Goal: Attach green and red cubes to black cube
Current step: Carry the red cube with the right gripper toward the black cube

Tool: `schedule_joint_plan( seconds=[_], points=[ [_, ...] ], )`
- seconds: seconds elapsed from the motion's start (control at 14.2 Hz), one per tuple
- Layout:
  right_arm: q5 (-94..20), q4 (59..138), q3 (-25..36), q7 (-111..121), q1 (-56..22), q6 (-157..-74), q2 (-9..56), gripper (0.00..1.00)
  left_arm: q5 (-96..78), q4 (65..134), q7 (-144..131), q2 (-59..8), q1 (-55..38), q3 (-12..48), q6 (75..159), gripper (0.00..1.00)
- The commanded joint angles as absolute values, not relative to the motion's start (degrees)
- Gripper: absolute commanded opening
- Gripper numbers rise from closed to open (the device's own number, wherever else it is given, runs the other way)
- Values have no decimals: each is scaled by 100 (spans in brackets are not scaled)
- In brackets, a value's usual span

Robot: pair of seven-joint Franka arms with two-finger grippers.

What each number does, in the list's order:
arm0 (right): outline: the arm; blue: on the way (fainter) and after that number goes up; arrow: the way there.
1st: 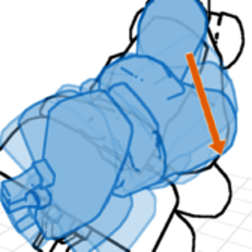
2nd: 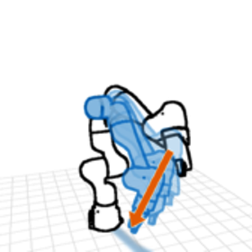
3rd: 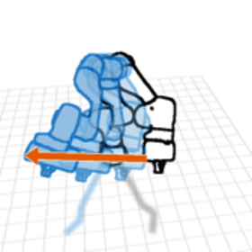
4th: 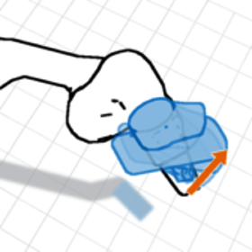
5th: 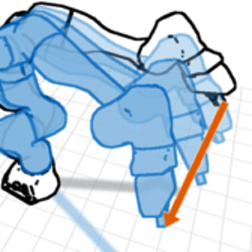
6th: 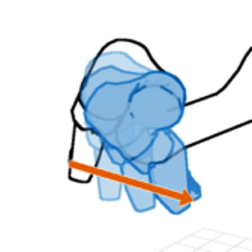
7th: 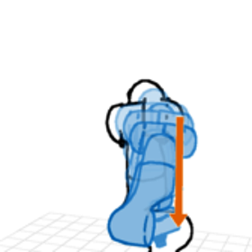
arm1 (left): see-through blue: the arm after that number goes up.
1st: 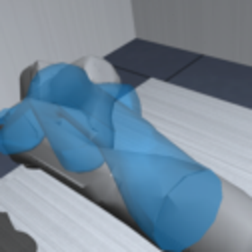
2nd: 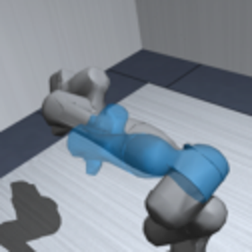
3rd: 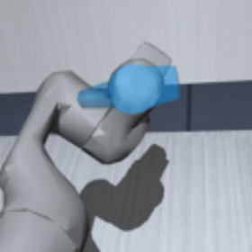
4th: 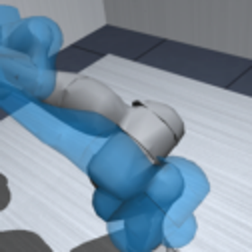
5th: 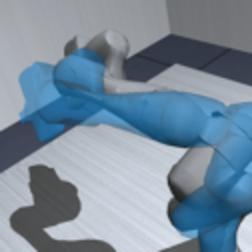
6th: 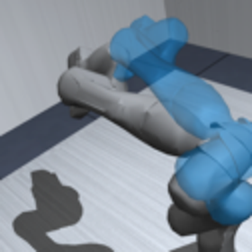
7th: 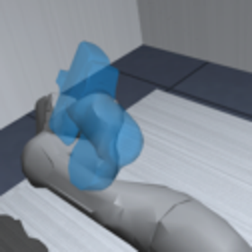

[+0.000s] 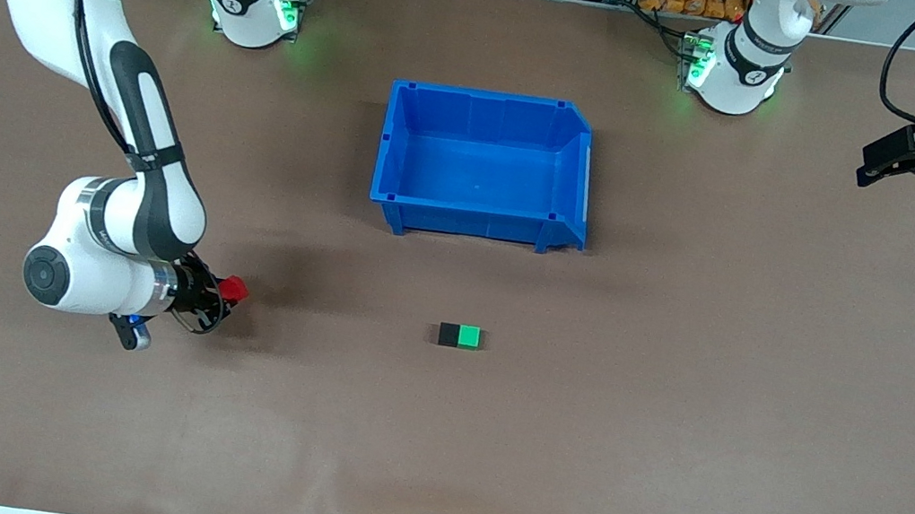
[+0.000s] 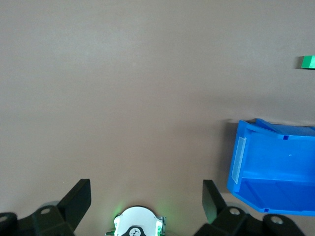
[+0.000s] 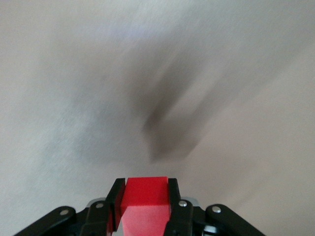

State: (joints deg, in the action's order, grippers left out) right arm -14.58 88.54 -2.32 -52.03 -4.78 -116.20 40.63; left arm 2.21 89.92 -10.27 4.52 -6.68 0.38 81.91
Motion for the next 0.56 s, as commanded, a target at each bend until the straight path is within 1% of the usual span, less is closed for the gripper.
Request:
schedule_joint_plan(
  seconds=[0.0,0.49],
  points=[
    [-1643,8842,-202,-5422,-554,-11575,3964,0,202,8965,-1063,527,-659,141,8086,100],
    [-1880,8816,-193,-5721,-703,-11610,3964,0,211,8947,-1063,483,-642,149,8121,100]
  ],
)
